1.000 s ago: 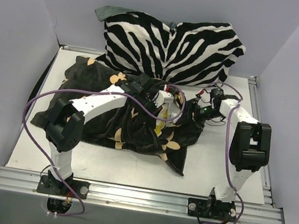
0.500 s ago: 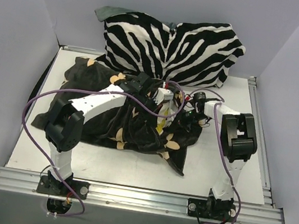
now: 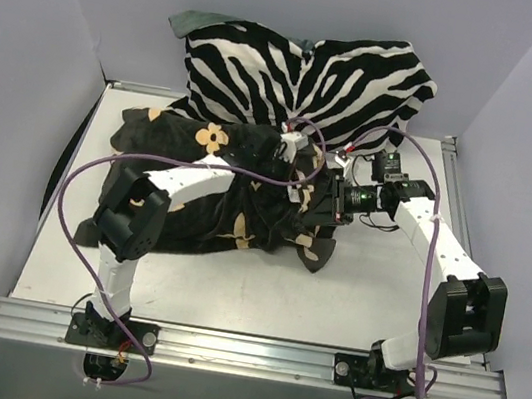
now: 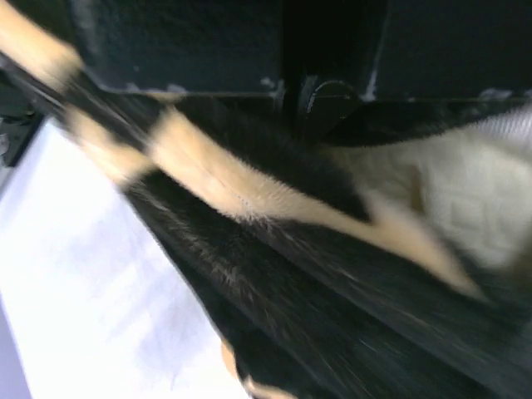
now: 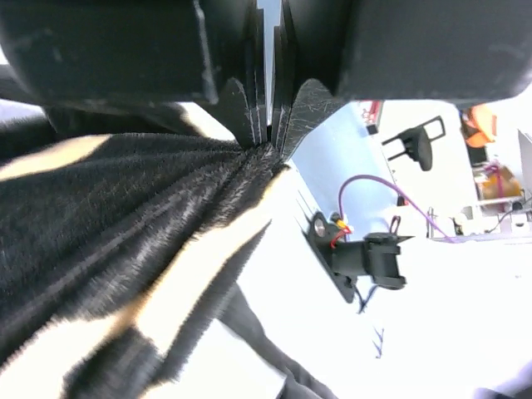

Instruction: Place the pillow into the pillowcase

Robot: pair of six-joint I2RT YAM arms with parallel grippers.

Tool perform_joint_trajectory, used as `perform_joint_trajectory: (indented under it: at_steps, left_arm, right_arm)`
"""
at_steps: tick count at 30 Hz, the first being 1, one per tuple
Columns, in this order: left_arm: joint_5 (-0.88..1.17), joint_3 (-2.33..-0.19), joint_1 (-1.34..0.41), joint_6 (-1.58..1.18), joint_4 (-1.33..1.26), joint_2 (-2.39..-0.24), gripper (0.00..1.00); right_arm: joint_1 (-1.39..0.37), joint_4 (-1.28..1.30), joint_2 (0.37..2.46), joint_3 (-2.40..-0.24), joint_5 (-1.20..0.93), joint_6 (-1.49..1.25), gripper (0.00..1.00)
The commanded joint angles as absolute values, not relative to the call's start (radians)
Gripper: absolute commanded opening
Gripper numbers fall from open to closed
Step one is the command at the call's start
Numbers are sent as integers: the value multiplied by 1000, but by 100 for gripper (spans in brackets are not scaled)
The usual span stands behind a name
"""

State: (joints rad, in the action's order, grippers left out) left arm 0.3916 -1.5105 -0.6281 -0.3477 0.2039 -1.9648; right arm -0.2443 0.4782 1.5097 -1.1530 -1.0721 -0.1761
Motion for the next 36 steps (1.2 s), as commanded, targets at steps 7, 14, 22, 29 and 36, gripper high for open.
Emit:
perform_joint_trajectory:
  at_steps: [7, 14, 22, 29, 36]
  left_arm:
    - [704, -1184, -546, -259, 101, -1773, 82]
    - [796, -1238, -520, -115, 290, -1477, 95]
    - [350, -1325, -523, -67, 481, -1517, 87]
    - [281, -1397, -525, -175, 529, -1706, 98]
    - [414, -1390, -483, -173, 485, -1795, 48]
  right_arm:
    - [-161, 569, 1549, -1305, -1196, -212, 0]
    - [-195, 578, 1597, -1284, -1219, -190, 0]
    - [-264, 577, 1655, -1321, -1239, -183, 0]
    - [-288, 578, 1655, -1318, -1241, -184, 0]
    - [-302, 584, 1618, -1336, -1243, -187, 0]
